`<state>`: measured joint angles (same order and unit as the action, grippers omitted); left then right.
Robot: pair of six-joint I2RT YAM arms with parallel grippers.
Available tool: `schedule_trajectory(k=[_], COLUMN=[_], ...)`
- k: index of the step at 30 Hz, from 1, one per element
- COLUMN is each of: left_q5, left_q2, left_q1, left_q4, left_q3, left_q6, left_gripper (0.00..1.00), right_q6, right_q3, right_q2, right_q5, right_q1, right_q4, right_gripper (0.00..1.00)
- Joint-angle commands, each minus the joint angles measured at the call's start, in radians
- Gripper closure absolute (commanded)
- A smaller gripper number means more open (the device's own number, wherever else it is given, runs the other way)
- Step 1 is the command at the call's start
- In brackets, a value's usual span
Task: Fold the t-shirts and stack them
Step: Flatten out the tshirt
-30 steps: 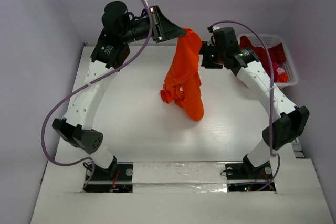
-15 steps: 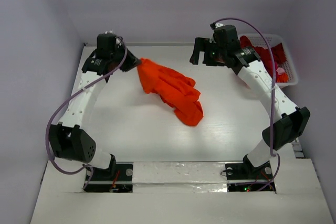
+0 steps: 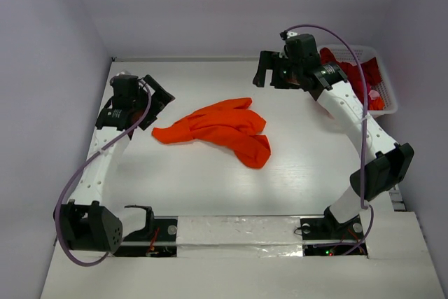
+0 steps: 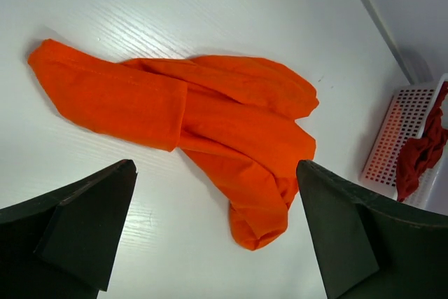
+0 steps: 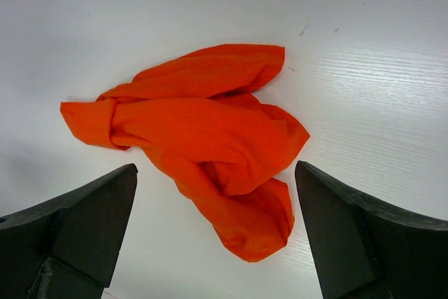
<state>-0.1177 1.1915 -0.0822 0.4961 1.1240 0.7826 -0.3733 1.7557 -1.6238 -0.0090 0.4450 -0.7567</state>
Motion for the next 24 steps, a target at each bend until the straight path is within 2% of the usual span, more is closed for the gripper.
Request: schedule_trajectory(k=[1, 4, 6, 8, 9, 10, 11, 12, 14, 17, 20, 23, 24], left_q5=[0.020, -0.008, -0.004, 0.032, 0.048, 0.049, 0.097, 0.108, 0.159, 0.190, 0.199, 0.175, 0.167], left_q2=[-0.043, -0.046, -0.053, -0.069, -0.079, -0.082, -0.079, -0.072, -0.061, -0.040, -0.040, -0.050, -0.058], left_q1=[0.009, 0.009, 0.009, 0.009, 0.009, 0.009, 0.009, 0.009, 0.009, 0.009, 0.009, 0.009, 0.009], left_q4=[-0.040, -0.050, -0.053, -0.054, -0.047, -0.036, -0.025, -0.015, 0.016, 0.061, 0.087, 0.090, 0.088], left_q3=[-0.010, -0.026, -0.039, -0.035, -0.008, -0.007, 0.038, 0.065, 0.153, 0.261, 0.324, 0.333, 0.324], left_q6=[-0.011, -0.013, -0.006, 0.000, 0.006, 0.004, 0.003, -0.008, -0.023, -0.043, -0.040, -0.029, -0.026], left_gripper=[0.01, 0.01, 0.01, 0.01, 0.01, 0.01, 0.01, 0.01, 0.01, 0.01, 0.01, 0.01, 0.01], right_q6=[0.014, 0.030, 0.053, 0.088, 0.093, 0.093, 0.093, 0.086, 0.071, 0.071, 0.080, 0.105, 0.111], right_q3=[0.019, -0.004, -0.010, -0.001, 0.016, 0.030, 0.042, 0.054, 0.111, 0.224, 0.362, 0.488, 0.577], right_q2=[0.021, -0.005, -0.034, -0.065, -0.109, -0.135, -0.165, -0.191, -0.281, -0.410, -0.543, -0.634, -0.686], right_q5=[-0.060, -0.210, -0.215, -0.201, -0.216, -0.217, -0.221, -0.224, -0.252, -0.312, -0.358, -0.376, -0.376], right_q1=[-0.005, 0.018, 0.078, 0.202, 0.272, 0.273, 0.326, 0.345, 0.382, 0.405, 0.405, 0.405, 0.405], right_q4=[0.011, 0.008, -0.015, -0.027, -0.035, -0.038, -0.035, -0.024, -0.013, -0.004, -0.029, -0.082, -0.114], right_gripper=[0.00, 0.00, 0.00, 0.00, 0.03, 0.06, 0.10, 0.17, 0.20, 0.20, 0.19, 0.18, 0.18])
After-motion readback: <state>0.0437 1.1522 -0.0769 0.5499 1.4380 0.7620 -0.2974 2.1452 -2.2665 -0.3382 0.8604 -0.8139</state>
